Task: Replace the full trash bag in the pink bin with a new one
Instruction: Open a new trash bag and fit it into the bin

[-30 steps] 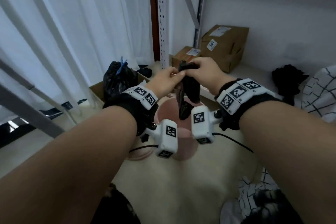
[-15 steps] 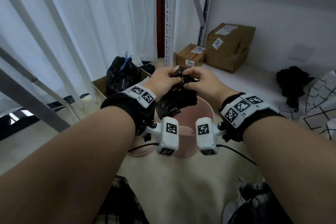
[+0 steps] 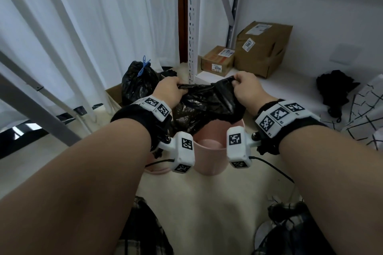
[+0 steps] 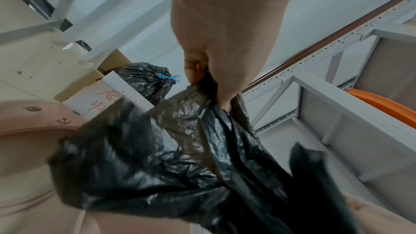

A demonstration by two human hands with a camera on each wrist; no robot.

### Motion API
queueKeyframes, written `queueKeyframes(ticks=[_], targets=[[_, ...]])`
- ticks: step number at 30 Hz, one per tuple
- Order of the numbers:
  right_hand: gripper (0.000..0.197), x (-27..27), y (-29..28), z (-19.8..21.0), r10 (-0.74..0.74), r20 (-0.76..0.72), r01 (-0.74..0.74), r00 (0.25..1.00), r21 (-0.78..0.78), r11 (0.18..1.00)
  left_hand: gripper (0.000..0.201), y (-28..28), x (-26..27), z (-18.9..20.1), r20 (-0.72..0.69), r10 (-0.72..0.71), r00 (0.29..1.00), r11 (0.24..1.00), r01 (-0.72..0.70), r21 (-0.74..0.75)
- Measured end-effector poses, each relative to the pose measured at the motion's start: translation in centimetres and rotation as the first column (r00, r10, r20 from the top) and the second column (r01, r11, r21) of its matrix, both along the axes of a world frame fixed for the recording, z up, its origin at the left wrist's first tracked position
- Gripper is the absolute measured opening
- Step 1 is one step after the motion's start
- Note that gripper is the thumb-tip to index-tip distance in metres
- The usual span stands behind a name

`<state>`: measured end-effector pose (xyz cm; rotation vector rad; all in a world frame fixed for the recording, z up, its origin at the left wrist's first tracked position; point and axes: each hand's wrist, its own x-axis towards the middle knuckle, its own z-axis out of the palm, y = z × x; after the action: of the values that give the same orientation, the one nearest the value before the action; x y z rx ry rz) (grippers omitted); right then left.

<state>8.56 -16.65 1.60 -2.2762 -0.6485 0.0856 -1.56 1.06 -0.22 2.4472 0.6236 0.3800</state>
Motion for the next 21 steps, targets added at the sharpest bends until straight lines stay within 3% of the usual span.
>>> queueKeyframes(ticks=[4,7,9,11,14,17,19,21], targets=[[0.03,-0.9,0.0,0.9,0.11,-0.09,-0.106,0.99,0.042,0.993,0.035,-0.4,-0.2,0.5,0.047,-0.028,0.998,0.999,0.03,-0.032],[0.042,-2.2,-0.3,1.9,0.215,-0.226,-0.17,0.95,0.204,0.964,0.052,-1.7,-0.6,1.7,0.106,-0.249,0.963,0.94,0.267,-0.213],[0.032,-2.9,-0.5,2.4,0.283,-0.239,-0.219,0.929,0.263,0.94,0.064,-2.4,-0.7,2.3,0.074,-0.44,0.895,0.855,0.443,-0.269],[0.019,-3.1,-0.7,2.7,0.333,-0.256,-0.239,0.908,0.338,0.91,0.088,-2.7,-0.4,2.4,-0.004,-0.526,0.85,0.842,0.52,-0.143],[0.012,-3.3,-0.4,3.2,0.361,-0.29,-0.227,0.887,0.408,0.885,0.123,-3.6,-0.3,2.1,-0.189,-0.408,0.893,0.869,0.443,0.219],[0.021,-3.7,-0.3,3.5,0.38,-0.297,-0.224,0.876,0.446,0.866,0.111,-4.6,-0.4,2.1,-0.252,-0.341,0.906,0.827,0.417,0.378],[0.011,-3.8,-0.6,3.5,0.399,-0.316,-0.198,0.861,0.514,0.835,0.08,-4.7,-0.3,2.3,-0.243,-0.308,0.92,0.832,0.385,0.401],[0.029,-3.6,-0.9,3.5,0.354,-0.33,-0.113,0.875,0.571,0.813,0.045,-4.1,-0.2,2.3,-0.219,-0.295,0.93,0.849,0.36,0.386]])
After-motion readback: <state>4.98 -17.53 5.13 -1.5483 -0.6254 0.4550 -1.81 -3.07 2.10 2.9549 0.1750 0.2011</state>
